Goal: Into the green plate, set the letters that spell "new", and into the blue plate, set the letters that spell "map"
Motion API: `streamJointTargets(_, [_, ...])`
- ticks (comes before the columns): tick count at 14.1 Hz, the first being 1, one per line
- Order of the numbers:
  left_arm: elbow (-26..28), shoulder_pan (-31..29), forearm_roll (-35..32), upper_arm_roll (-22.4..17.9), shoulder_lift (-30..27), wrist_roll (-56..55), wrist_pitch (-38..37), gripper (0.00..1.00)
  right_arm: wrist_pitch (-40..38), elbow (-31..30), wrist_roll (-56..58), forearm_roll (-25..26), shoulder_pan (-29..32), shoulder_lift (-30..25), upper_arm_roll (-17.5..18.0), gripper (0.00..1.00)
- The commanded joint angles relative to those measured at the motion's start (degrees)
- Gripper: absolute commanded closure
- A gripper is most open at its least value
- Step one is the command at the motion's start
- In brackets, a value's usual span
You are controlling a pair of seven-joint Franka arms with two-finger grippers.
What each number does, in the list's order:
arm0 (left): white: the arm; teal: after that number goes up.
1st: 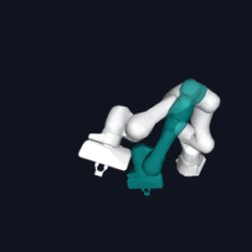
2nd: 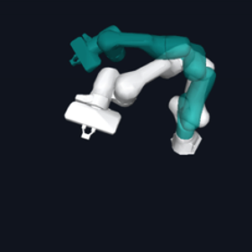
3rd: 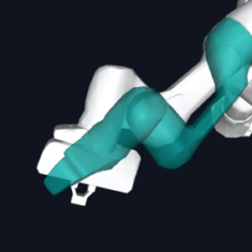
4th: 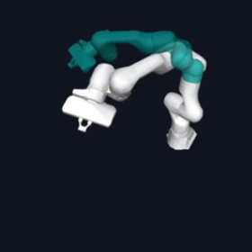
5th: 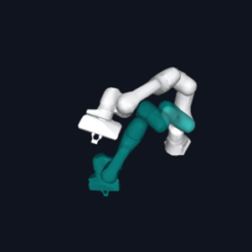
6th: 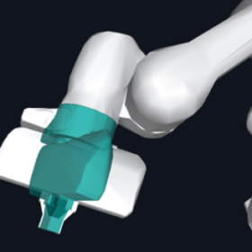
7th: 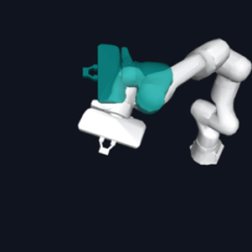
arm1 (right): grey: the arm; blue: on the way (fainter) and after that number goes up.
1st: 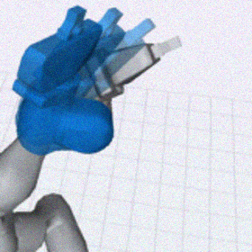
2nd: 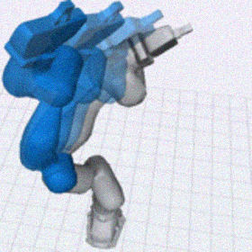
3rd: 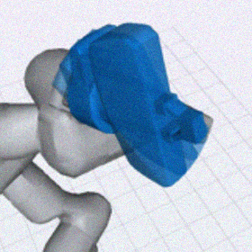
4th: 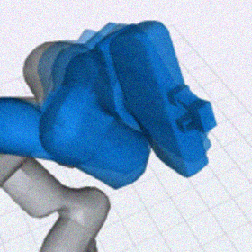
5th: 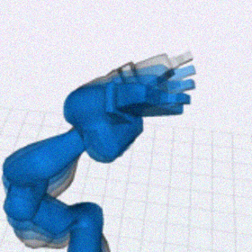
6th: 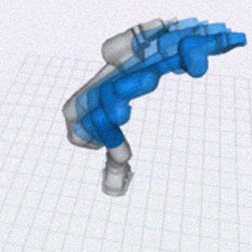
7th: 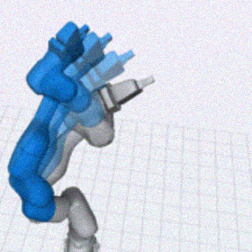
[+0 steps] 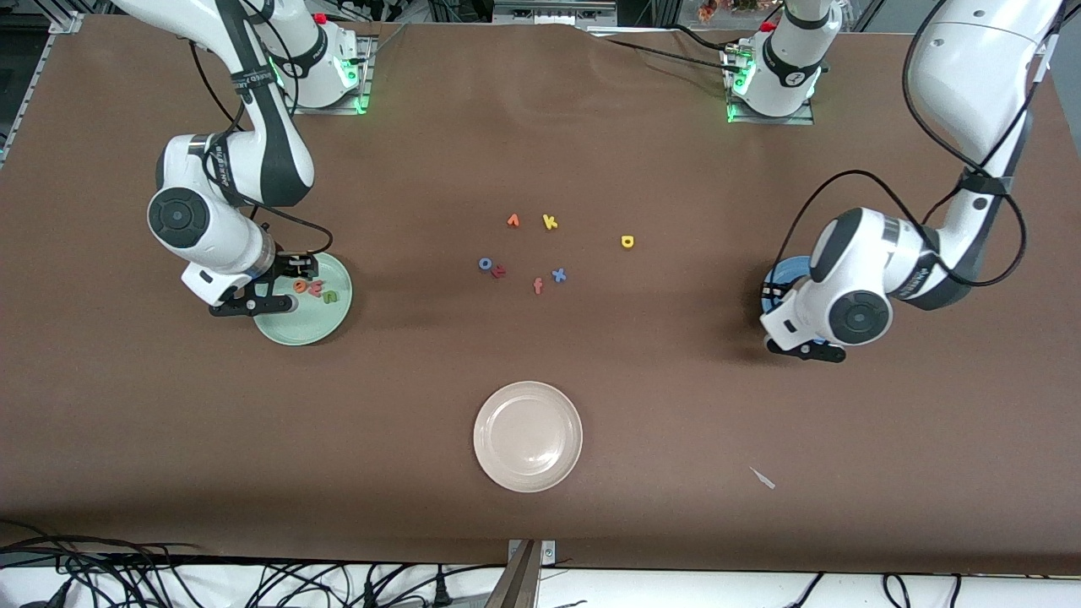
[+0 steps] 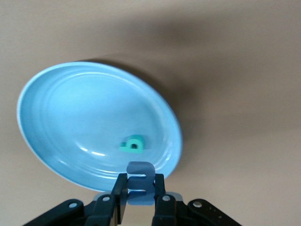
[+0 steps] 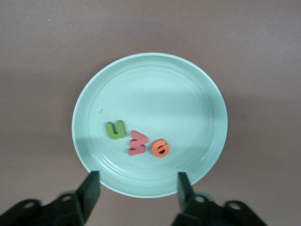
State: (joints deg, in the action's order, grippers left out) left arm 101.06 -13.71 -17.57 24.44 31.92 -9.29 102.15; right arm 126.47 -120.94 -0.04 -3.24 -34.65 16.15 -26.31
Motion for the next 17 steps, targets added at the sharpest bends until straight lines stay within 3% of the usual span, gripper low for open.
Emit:
streamJointTargets(1, [5.88,-1.05,0.87,0.52,-5.71,2.09,2.85,0.99,-0.35,0.0,0.65,-1.07,0.11,-0.68,-0.15,0.09])
streamJointTargets(6, [18.45,-4.04,1.48,0.52,-14.16,0.77,14.45,0.98,-1.92,3.25,0.13,-1.07,0.11,-3.13,-0.5,0.01])
streamJointTargets(9, [25.05,-5.18,1.57,0.52,-16.19,-3.35,22.98,0.97,-12.61,9.91,-0.75,-1.07,0.11,-5.59,-0.41,0.01])
streamJointTargets(12, [26.2,-5.71,1.4,0.43,-13.74,-5.29,28.09,0.86,-26.24,20.1,-0.75,-0.81,0.11,-6.66,-0.5,0.01])
streamJointTargets(13, [26.12,-6.58,1.22,0.43,-13.12,-5.29,28.62,0.79,-28.98,22.48,-0.84,-0.81,0.02,-6.66,-0.5,0.01])
streamJointTargets(14, [25.85,-6.85,1.05,0.43,-12.16,-5.03,28.63,0.62,-30.4,23.64,-0.84,-0.63,0.02,-6.74,-0.5,0.01])
streamJointTargets(15, [25.5,-6.85,1.04,0.43,-11.8,-4.86,28.45,0.26,-30.84,23.73,-0.75,-0.11,0.02,-7.79,-0.5,0.01])
streamJointTargets(16, [25.15,-6.85,1.04,0.52,-11.8,-4.86,28.02,0.0,-30.85,23.65,-0.75,0.07,0.02,-9.45,-0.41,0.01])
streamJointTargets(17, [24.89,-6.68,1.04,0.61,-12.32,-4.94,27.75,0.0,-30.85,23.3,-0.75,0.07,0.02,-10.69,-0.41,0.01])
